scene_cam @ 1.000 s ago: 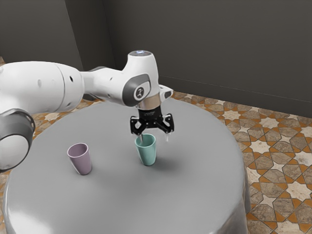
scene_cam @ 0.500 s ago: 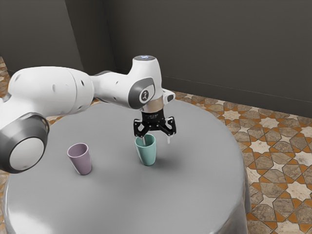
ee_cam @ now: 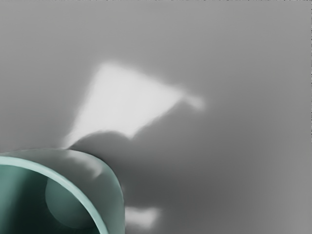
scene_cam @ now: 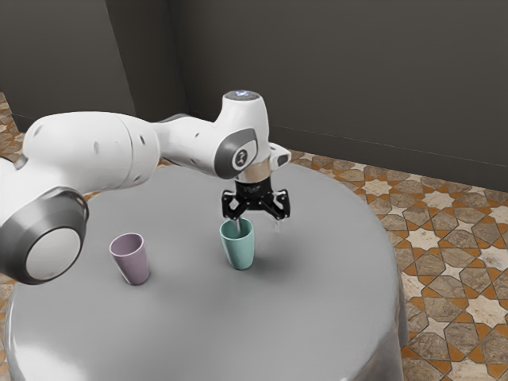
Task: Place the right cup onto the left cup
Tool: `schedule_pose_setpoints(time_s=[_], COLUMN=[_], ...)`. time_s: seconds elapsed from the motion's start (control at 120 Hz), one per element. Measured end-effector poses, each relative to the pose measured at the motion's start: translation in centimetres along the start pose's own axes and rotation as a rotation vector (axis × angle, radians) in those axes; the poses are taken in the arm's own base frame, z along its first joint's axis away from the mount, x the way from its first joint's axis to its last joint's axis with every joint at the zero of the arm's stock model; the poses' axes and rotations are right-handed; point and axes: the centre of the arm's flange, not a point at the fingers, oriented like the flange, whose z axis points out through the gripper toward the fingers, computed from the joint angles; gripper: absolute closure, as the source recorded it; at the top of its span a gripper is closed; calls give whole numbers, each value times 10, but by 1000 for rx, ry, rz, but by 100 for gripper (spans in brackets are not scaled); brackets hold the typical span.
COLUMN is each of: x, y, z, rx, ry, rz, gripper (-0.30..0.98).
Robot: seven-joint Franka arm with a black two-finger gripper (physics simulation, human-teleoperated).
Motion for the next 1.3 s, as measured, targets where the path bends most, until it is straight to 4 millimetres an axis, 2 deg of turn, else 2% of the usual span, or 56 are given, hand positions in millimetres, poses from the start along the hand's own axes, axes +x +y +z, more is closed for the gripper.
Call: schedule_pose_setpoints(time_s=[0.458, 0.683, 0.775, 0.908, 1.008, 1.142, 1.3], x=[2, 6, 8, 10, 10, 10, 10], y=[-2, -11, -15, -17, -18, -20, -20], z=[27, 32, 31, 31, 33, 34, 33], rx=[13, 20, 18, 17, 20, 21, 21], ry=[3, 0, 1, 2, 0, -2, -2], rz=[16, 9, 4, 3, 2, 2, 3], gripper=[5, 9, 18, 46, 60, 70, 75])
